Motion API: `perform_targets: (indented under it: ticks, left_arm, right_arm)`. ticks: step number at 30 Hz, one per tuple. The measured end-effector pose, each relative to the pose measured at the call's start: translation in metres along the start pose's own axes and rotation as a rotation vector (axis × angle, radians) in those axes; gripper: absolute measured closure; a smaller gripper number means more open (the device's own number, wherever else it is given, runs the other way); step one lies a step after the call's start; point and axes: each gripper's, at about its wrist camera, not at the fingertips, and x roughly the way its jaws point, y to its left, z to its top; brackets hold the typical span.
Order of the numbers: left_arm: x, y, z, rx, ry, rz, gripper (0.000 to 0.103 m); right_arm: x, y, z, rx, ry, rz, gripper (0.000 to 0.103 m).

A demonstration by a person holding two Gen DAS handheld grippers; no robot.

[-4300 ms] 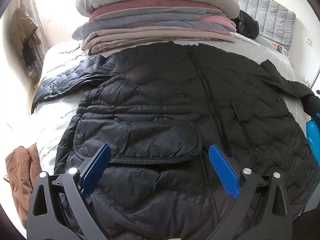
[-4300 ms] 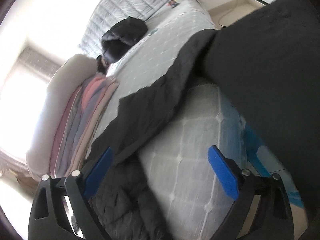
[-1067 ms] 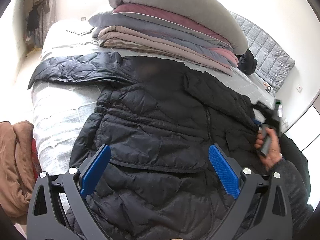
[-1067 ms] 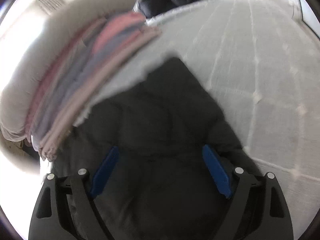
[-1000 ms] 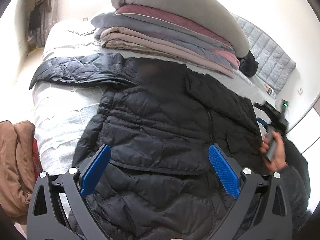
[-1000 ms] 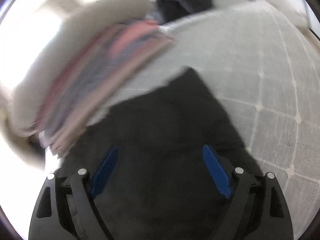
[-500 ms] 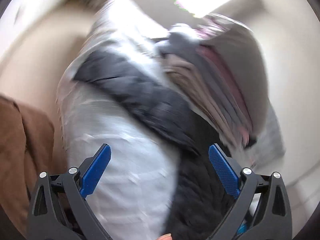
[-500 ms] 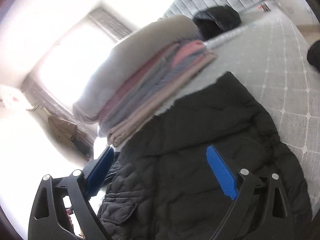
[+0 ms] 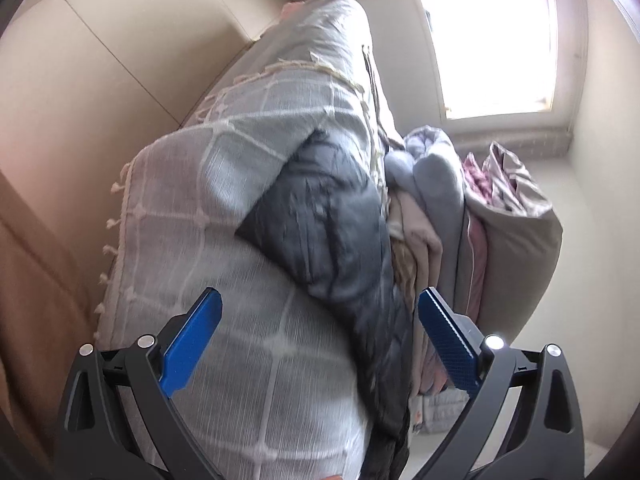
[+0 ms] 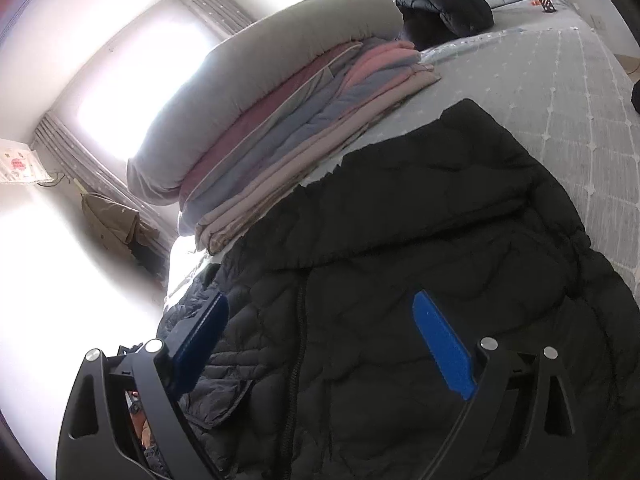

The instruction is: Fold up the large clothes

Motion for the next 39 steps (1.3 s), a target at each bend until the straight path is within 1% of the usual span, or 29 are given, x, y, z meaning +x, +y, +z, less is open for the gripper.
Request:
perform_targets:
  ticks: [3, 6, 8, 9, 10, 11, 12, 13, 14, 15, 17, 20, 23, 27, 30, 32, 35, 37, 38, 39]
  left_arm:
    - [0.011, -0.001, 0.011, -0.022, -0.005, 0.008, 0.008]
    - [0.017, 0.002, 0.017, -0.048, -0.023, -0.018, 0.008]
    - [0.021, 0.001, 0.019, -0.052, -0.025, 0.003, 0.009]
    - [0.023, -0.001, 0.02, -0.044, -0.033, 0.023, 0.011]
    - [0.026, -0.002, 0.02, -0.033, -0.024, 0.052, 0.023]
    - [0.027, -0.002, 0.019, -0.025, -0.009, 0.086, 0.054]
    - [0.03, -0.002, 0.02, -0.024, 0.006, 0.124, 0.064]
    - [0.029, -0.002, 0.02, -0.023, 0.002, 0.13, 0.07]
    - [0.028, -0.004, 0.02, -0.005, -0.005, 0.14, 0.085]
    - [0.026, -0.007, 0.02, 0.014, -0.016, 0.147, 0.094]
    - [0.02, -0.013, 0.02, 0.043, -0.044, 0.157, 0.1]
    - [0.011, -0.026, 0.018, 0.08, -0.086, 0.15, 0.101]
    - [0.003, -0.049, 0.016, 0.154, -0.122, 0.129, 0.102]
    - [-0.007, -0.087, 0.008, 0.234, -0.136, 0.067, 0.102]
    - [-0.008, -0.122, -0.004, 0.295, -0.118, 0.012, 0.102]
    - [-0.005, -0.147, -0.017, 0.336, -0.091, -0.027, 0.102]
    - [0.001, -0.194, -0.047, 0.412, -0.052, -0.089, 0.102]
    - [0.009, -0.232, -0.077, 0.473, -0.015, -0.136, 0.102]
    - [0.013, -0.245, -0.09, 0.496, 0.0, -0.152, 0.102]
    - [0.02, -0.265, -0.109, 0.53, 0.022, -0.173, 0.102]
  right_arm:
    - [0.003, 0.002, -0.001, -0.015, 0.01, -0.004, 0.013]
    - [0.007, 0.003, -0.001, -0.025, 0.022, -0.004, 0.013]
    - [0.009, 0.004, -0.002, -0.027, 0.03, -0.004, 0.013]
    - [0.01, 0.004, -0.003, -0.027, 0.035, -0.003, 0.013]
    - [0.012, 0.004, -0.003, -0.027, 0.041, -0.003, 0.013]
    - [0.013, 0.003, -0.003, -0.026, 0.046, -0.003, 0.013]
    - [0.014, 0.003, -0.003, -0.023, 0.05, -0.002, 0.013]
    - [0.015, 0.002, -0.003, -0.02, 0.054, 0.001, 0.013]
    - [0.016, 0.001, -0.003, -0.018, 0.057, 0.002, 0.013]
    - [0.016, 0.001, -0.003, -0.015, 0.06, 0.002, 0.013]
    - [0.017, 0.0, -0.003, -0.008, 0.063, 0.004, 0.013]
    - [0.017, -0.002, -0.003, 0.001, 0.066, 0.008, 0.013]
    - [0.016, -0.002, -0.004, 0.006, 0.069, 0.014, 0.013]
    - [0.014, -0.003, -0.003, 0.02, 0.066, 0.028, 0.013]
    - [0.01, -0.007, -0.001, 0.041, 0.058, 0.037, 0.013]
    - [0.008, -0.011, 0.0, 0.067, 0.059, 0.047, 0.013]
    - [0.002, -0.02, 0.003, 0.133, 0.055, 0.081, 0.013]
    - [-0.004, -0.026, 0.005, 0.173, 0.043, 0.102, 0.013]
    - [-0.007, -0.028, 0.006, 0.187, 0.037, 0.108, 0.013]
    - [-0.011, -0.031, 0.007, 0.205, 0.03, 0.116, 0.013]
